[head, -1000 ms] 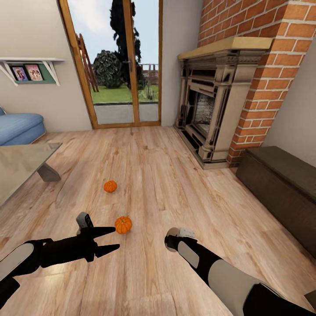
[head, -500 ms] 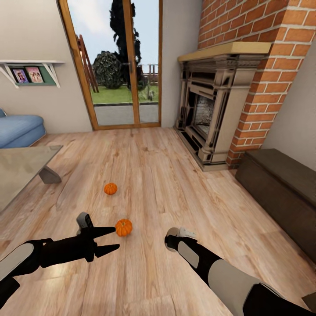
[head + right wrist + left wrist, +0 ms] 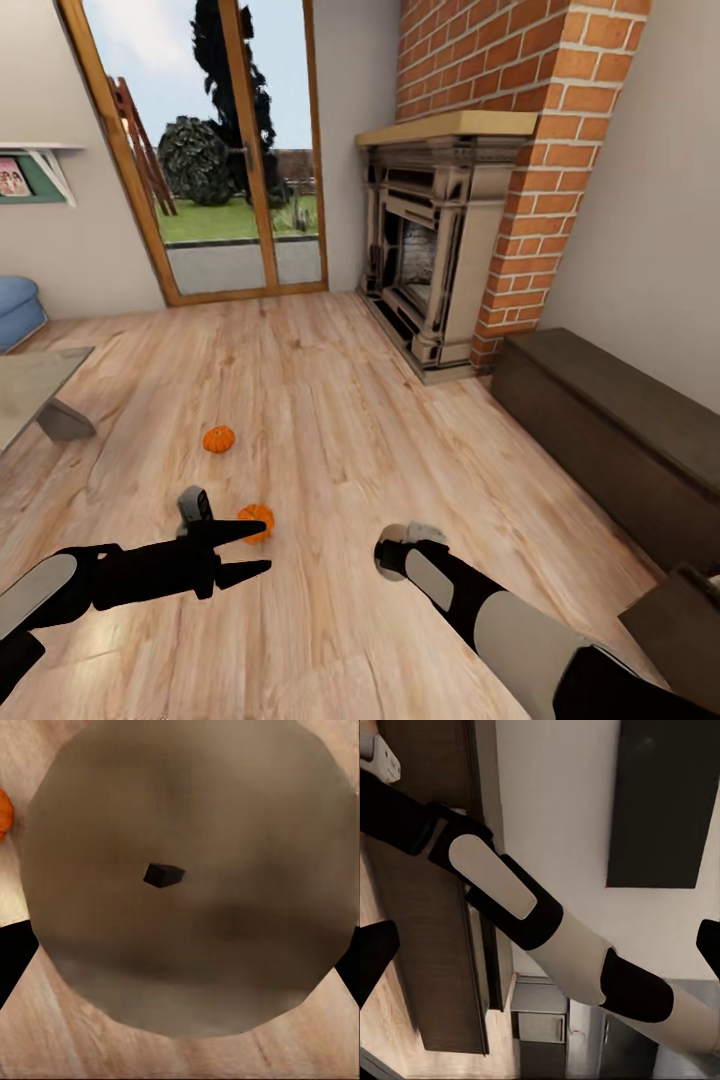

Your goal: Place each of the two pumpkins and all three candles from the living room inside a cabinet in the living room (use any cabinet), then make sure every cabinet is closed, and position the cauldron so it is next to a table in the living room.

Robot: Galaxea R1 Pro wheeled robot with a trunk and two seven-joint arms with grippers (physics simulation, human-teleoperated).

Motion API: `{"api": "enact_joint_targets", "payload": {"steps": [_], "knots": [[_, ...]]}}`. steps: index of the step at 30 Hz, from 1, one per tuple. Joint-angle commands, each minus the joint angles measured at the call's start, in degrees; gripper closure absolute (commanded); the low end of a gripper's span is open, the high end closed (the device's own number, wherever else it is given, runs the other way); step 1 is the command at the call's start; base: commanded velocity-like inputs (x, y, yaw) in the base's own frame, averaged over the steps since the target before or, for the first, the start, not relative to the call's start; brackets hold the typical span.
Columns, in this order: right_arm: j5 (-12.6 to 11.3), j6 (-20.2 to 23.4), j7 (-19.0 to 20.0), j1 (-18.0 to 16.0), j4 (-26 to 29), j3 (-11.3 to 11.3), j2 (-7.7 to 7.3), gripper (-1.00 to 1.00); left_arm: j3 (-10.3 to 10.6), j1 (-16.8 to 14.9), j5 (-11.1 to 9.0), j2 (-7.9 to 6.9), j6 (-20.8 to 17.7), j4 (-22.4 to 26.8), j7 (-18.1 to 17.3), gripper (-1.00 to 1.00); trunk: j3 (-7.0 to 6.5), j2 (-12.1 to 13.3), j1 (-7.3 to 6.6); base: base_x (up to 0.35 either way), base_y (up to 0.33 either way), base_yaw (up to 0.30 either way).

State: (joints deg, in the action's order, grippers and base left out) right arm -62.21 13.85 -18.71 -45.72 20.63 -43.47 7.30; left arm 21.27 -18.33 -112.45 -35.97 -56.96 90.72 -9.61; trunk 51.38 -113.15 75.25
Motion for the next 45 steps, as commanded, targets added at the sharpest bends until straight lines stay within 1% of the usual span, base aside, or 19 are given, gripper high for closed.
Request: {"api": "enact_joint_targets", "payload": {"steps": [1,3,5,8,11,13,14,15,16,17,20,21,23,24,27,28,32,37,45], "knots": [[-0.32,0.42,-0.44,-0.07,0.05,-0.40,-0.07,1.00,0.05,-0.04,0.46,-0.06,0.00,-0.02,0.37,-1.00,-0.14,0.39,-0.27,-0.327,0.005,-0.292],[-0.46,0.71,-0.54,-0.07,0.03,-0.39,-0.14,1.00,-0.54,-0.04,0.38,-0.03,0.00,-0.02,4.64,-1.00,-0.50,1.19,-0.71,-0.330,0.044,-0.292],[-0.61,0.92,-0.64,-0.07,0.04,-0.39,-0.11,1.00,-1.75,-0.04,0.33,0.00,0.00,-0.02,8.20,-1.00,-0.86,1.99,-1.15,-0.331,0.065,-0.292],[-0.72,1.20,-0.82,-0.07,0.05,-0.39,-0.22,1.00,-3.44,-0.04,0.32,-0.04,0.00,-0.02,11.83,-1.00,-1.39,3.20,-1.80,-0.331,0.075,-0.292],[-0.76,1.24,-0.88,-0.07,0.10,-0.44,-0.19,1.00,-4.14,-0.04,0.37,-0.06,0.06,-0.02,15.26,-1.00,-1.93,4.40,-2.46,-0.331,0.079,-0.292],[-0.74,1.25,-0.89,-0.07,0.11,-0.53,-0.18,1.00,-4.56,-0.04,0.34,-0.06,0.08,-0.02,19.29,-1.00,-2.29,5.20,-2.90,-0.331,0.080,-0.292],[-0.75,1.25,-0.89,-0.07,0.11,-0.54,-0.18,1.00,-5.08,-0.05,0.32,-0.06,0.09,-0.02,20.82,-1.00,-2.48,5.60,-3.12,-0.331,0.064,-0.292],[-0.77,1.26,-0.89,-0.07,0.11,-0.55,-0.18,1.00,-6.13,-0.05,0.34,-0.06,0.09,-0.02,22.69,-1.00,-2.68,6.00,-3.34,-0.330,0.033,-0.292],[-0.76,1.21,-0.89,-0.07,0.11,-0.56,-0.18,1.00,-6.71,-0.04,0.36,-0.06,0.09,-0.02,23.75,-1.00,-2.87,6.40,-3.56,-0.328,0.021,-0.292],[-0.75,0.99,-0.86,-0.07,0.11,-0.56,-0.18,1.00,-7.11,-0.04,0.37,-0.06,0.09,-0.02,24.84,-1.00,-3.07,6.81,-3.78,-0.326,0.013,-0.292],[-0.74,0.75,-0.77,-0.07,0.11,-0.58,-0.21,1.00,-7.78,-0.04,0.38,-0.02,0.14,-0.02,30.05,-1.00,-3.64,8.01,-4.44,-0.323,0.005,-0.286],[-0.73,0.96,-0.78,-0.07,0.11,-0.58,-0.21,1.00,-7.93,-0.04,0.38,0.05,0.18,-0.02,32.84,-1.00,-3.84,8.41,-4.66,-0.316,0.001,-0.279],[-0.73,1.11,-0.76,-0.07,0.11,-0.58,-0.25,1.00,-8.27,-0.04,0.38,0.11,0.24,-0.02,37.18,-1.00,-4.23,9.21,-5.10,-0.288,0.001,-0.275],[-0.73,1.14,-0.77,-0.07,0.11,-0.57,-0.26,1.00,-8.99,-0.04,0.39,0.20,0.25,-0.02,39.40,-1.00,-4.43,9.61,-5.32,-0.237,0.000,-0.271],[-0.74,1.20,-0.78,-0.07,0.11,-0.57,-0.26,1.00,-10.04,-0.04,0.39,0.48,0.26,-0.01,44.53,-1.00,-5.04,10.82,-5.98,-0.197,0.000,-0.267],[-0.74,1.20,-0.75,-0.07,0.11,-0.57,-0.28,1.00,-10.29,-0.04,0.39,0.59,0.27,-0.02,47.57,-1.00,-5.23,11.22,-6.20,-0.128,0.000,-0.252],[-0.80,1.26,-0.72,-0.07,0.10,-0.57,-0.61,1.00,-10.43,-0.04,0.39,0.78,0.35,0.05,54.53,-1.00,-5.97,12.82,-7.08,-0.049,0.000,-0.235],[-0.79,1.26,-0.72,-0.07,0.08,-0.57,-0.70,1.00,-10.30,-0.04,0.46,0.91,0.72,0.07,58.69,-1.00,-6.87,14.83,-8.17,-0.006,0.000,-0.221],[-0.81,1.34,-0.72,-0.07,0.03,-0.64,-0.73,1.00,-9.93,-0.04,0.57,1.66,0.87,-0.01,65.22,-1.00,-8.31,18.04,-9.93,0.000,0.000,-0.201]]}}
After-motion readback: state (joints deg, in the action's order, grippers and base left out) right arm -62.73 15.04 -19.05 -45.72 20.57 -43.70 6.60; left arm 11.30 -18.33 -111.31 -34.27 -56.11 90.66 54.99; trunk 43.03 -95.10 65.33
